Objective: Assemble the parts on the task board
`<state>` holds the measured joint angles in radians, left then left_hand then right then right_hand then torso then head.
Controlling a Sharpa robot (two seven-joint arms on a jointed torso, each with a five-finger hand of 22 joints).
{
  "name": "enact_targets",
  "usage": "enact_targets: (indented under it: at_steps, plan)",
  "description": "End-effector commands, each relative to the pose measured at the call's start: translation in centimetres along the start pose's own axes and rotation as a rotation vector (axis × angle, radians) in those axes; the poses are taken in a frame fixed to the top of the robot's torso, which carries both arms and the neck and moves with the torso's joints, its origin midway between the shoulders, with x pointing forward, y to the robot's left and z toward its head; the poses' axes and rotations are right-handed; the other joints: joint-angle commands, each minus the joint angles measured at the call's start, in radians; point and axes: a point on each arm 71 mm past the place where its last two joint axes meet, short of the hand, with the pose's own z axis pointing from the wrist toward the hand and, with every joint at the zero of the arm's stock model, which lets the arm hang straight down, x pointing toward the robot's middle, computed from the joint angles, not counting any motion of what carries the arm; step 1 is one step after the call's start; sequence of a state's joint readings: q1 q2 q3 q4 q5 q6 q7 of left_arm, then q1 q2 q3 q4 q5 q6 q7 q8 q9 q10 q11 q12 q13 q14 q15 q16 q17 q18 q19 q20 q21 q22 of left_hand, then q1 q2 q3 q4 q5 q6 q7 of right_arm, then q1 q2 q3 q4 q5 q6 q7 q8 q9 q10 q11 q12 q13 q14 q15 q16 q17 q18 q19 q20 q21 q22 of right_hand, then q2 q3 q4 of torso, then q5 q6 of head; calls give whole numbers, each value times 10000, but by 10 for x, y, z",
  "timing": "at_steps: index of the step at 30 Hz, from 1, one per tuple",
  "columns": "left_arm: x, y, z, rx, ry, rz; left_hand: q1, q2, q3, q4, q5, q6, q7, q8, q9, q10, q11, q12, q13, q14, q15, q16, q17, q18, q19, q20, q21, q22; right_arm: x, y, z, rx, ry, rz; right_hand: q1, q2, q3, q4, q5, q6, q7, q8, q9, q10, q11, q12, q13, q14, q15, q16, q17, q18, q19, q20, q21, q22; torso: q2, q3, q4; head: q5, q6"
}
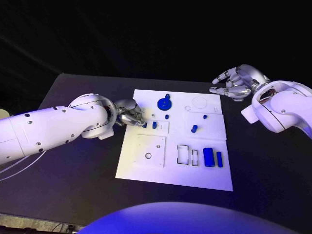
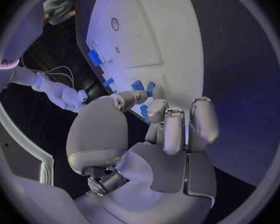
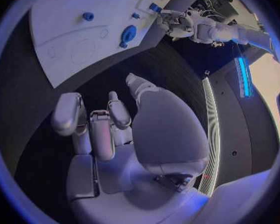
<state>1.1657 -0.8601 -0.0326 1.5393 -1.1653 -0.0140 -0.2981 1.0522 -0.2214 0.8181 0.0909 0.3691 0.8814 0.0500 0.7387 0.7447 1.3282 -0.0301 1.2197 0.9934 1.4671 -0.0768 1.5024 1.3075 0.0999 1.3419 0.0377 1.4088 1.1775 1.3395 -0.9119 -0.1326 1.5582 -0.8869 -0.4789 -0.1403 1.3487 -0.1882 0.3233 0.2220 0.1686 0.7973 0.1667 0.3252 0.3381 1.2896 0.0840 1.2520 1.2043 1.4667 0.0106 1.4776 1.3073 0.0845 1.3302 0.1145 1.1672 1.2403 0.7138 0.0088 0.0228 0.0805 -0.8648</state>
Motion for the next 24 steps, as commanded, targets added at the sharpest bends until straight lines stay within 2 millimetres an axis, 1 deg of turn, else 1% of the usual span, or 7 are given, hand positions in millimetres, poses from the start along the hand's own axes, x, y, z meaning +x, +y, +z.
enact_targets:
  at_steps: [1,6,15,21,24]
  plan:
    - [1,0,1,-41,75,-93,-111,8,264,-295,-55,35,-87,-75,-25,62,5,-27,11,710,-73,29,1431,-179,32,-75,-62,-3,0,0,0,-26,-11,-21,-60,-3,54,14,-7,-49,-5,38,-9,-27,-42,-24,4,591,-56,-55,875,161,-44,-40,1,12,3,1,2,-3,-4]
    - [1,1,1,-70,64,-99,-217,-37,95,-110,-74,82,-104,-125,-69,59,-9,-31,22,710,-84,28,1430,-177,29,-88,-83,-25,0,0,0,-28,-16,-21,-60,-3,54,14,-7,-49,-5,38,-9,-27,-42,-24,4,591,-56,-55,875,161,-44,-40,1,12,-7,2,-2,-5,-15]
    - [1,2,2,-133,29,-117,-449,-68,-438,380,-98,243,-124,-245,-180,87,-22,-6,91,712,-96,29,1435,-183,56,-104,-105,-16,0,0,0,-23,-10,-23,-70,-5,62,14,-8,-56,-5,50,-12,-14,-42,-10,17,593,-57,-52,882,153,-23,-41,28,37,-4,5,-3,-19,-15]
    - [0,2,2,-171,30,-136,-472,-50,-546,475,-99,271,-126,-270,-200,92,-23,-1,107,711,-96,28,1434,-184,61,-105,-109,-14,0,0,0,-21,-17,-22,-72,-7,64,14,-8,-58,-5,54,-13,-20,-42,-18,6,590,-57,-60,868,159,-36,-42,3,18,-3,1,6,-21,-14]
    - [1,2,2,-178,54,-154,-480,-45,-580,507,-99,278,-127,-278,-207,93,-22,-1,111,712,-96,29,1436,-184,62,-105,-111,-15,0,0,0,-21,-18,-23,-72,-7,64,14,-8,-58,-5,54,-13,-20,-42,-18,6,590,-57,-60,868,159,-36,-42,3,18,-9,-1,1,-16,-26]
